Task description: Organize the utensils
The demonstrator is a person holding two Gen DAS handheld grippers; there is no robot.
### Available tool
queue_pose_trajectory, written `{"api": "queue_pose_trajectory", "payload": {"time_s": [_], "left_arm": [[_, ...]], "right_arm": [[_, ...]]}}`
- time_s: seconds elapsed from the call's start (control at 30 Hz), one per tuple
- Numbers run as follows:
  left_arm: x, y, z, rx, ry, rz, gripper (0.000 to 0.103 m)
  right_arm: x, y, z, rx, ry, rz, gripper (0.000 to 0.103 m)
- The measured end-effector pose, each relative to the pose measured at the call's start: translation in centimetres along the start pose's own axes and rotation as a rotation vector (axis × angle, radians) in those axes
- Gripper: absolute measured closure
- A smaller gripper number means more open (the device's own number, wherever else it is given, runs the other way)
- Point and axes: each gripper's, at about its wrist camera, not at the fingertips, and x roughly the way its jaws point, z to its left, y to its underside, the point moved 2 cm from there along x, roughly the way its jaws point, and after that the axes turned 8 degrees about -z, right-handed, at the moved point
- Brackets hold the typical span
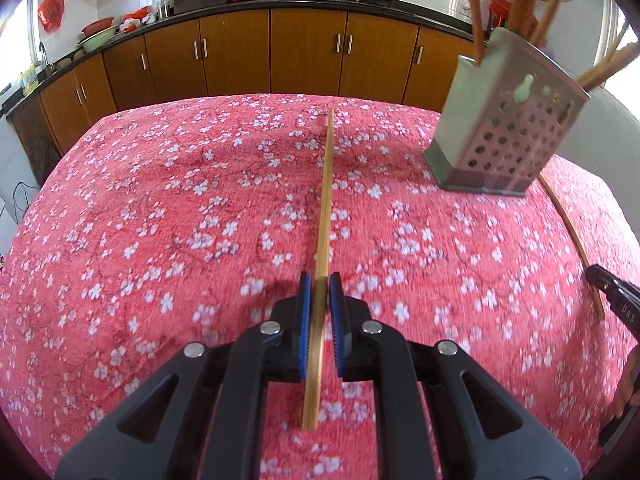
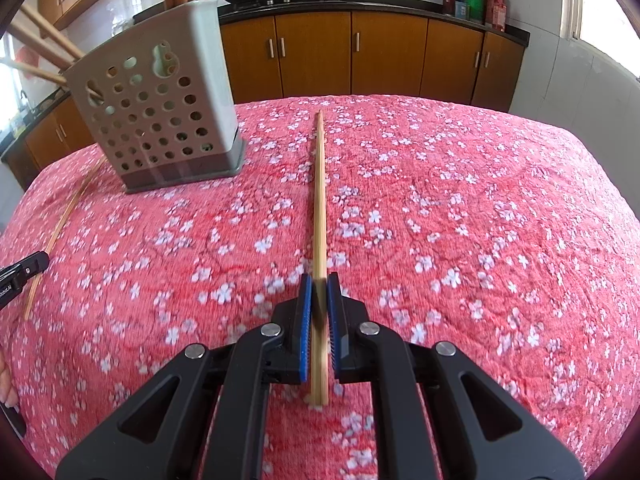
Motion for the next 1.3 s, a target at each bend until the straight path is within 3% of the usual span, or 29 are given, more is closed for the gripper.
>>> {"api": "queue_pose_trajectory", "payload": {"time_s": [0.57,0.73,1.03,1.3], "left_arm": [[-1.0,0.5,1.2,-0.007,0.016,0.002,0.094],[-2.0,0.8,1.1,0.041,0.002,-0.014,0.095],[-8.3,-3.2,0.5,0.033,0.060,-0.200,0.095],[-12.8,-6.8,0.3,-0.024,0.124,-0.330,0.095]], "right_arm": [[-0.2,0.2,-0.6,0.017,-0.018,0.001,0.094],[-1.6,-0.1,-0.7,0.008,-0.023,-0.037,0.094],[-8.6,-4.4,-0.5,0.013,-0.053,-0.277,0.095],[-11.2,-6.7,-0.6,0.036,-0.082,-0.363,0.094]]}}
